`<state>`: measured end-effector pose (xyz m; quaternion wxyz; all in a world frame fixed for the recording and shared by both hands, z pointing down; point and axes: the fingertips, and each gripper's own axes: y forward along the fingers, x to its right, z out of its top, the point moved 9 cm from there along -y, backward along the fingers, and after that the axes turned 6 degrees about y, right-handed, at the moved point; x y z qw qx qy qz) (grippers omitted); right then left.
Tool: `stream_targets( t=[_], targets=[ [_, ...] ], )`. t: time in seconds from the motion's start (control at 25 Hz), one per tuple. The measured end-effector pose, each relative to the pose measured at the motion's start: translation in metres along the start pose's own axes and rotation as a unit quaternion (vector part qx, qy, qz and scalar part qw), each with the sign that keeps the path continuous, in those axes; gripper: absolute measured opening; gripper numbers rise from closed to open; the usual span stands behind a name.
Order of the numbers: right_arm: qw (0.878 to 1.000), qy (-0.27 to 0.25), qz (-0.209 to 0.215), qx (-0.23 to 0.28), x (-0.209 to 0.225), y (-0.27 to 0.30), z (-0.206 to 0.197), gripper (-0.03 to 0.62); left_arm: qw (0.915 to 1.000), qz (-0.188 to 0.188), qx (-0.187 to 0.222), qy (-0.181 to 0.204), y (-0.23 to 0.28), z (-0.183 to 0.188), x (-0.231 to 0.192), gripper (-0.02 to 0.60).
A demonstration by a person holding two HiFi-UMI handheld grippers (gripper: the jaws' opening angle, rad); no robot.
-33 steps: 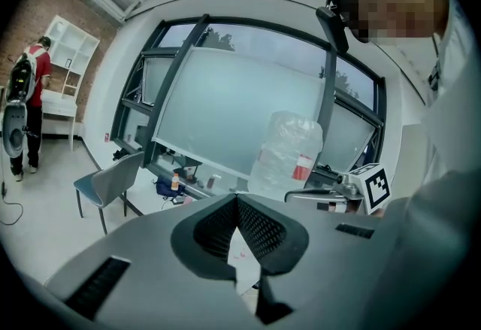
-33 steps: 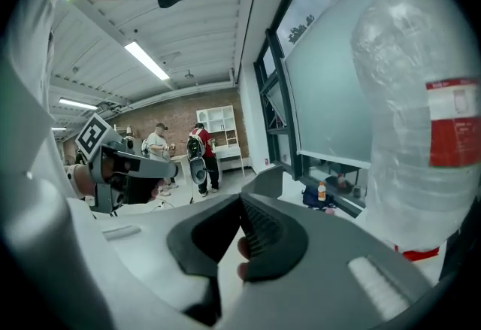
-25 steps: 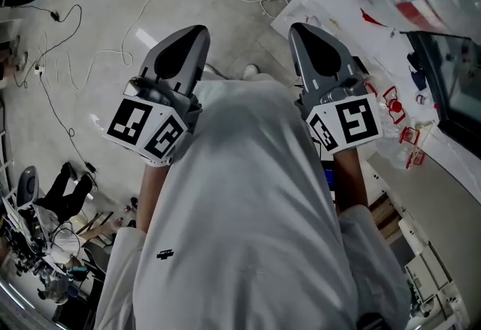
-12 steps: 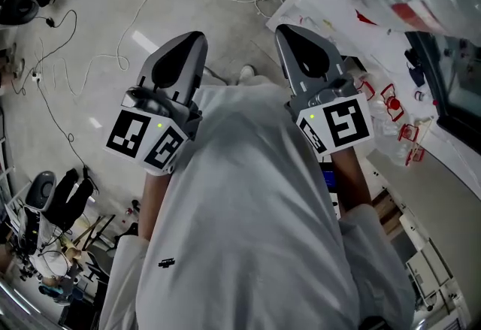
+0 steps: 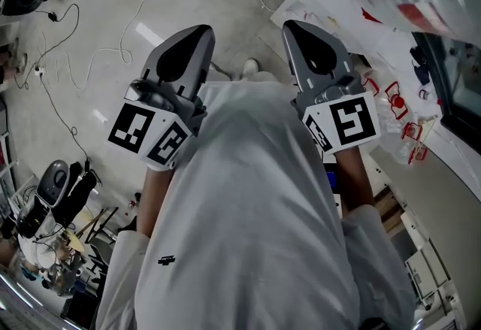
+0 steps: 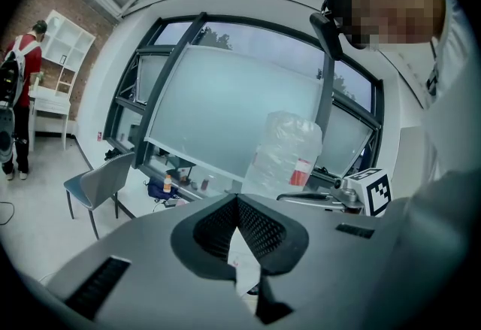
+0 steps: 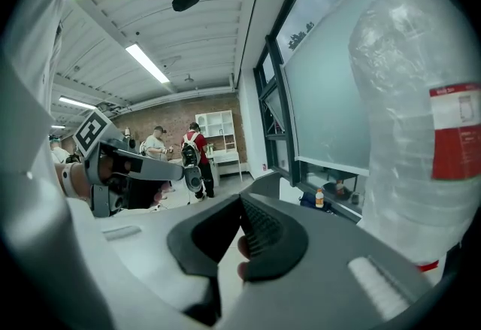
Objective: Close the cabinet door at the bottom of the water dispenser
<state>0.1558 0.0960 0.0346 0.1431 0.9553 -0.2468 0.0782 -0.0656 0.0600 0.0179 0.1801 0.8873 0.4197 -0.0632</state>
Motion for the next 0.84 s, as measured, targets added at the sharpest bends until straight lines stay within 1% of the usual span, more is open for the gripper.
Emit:
stream_targets(
  t=[0.4, 0.6, 0.84],
  targets=[
    [1.000, 0.007, -0.007, -0.007, 0.008, -0.006, -0.006, 0.011, 1.0000, 0.002, -0.001, -0.010, 0.002, -0.005, 0.004, 0.002],
    [1.000, 0.009, -0.007, 0.002, 0.003, -0.005, -0.003, 0.011, 0.9999, -0.004, 0.000, -0.010, 0.001, -0.004, 0.003, 0.002],
    [1.000, 0.011, -0.007, -0.002, -0.003, -0.010, -0.007, 0.011, 0.9999, -0.005, 0.005, -0.014, -0.003, -0.006, 0.007, 0.002]
  ],
)
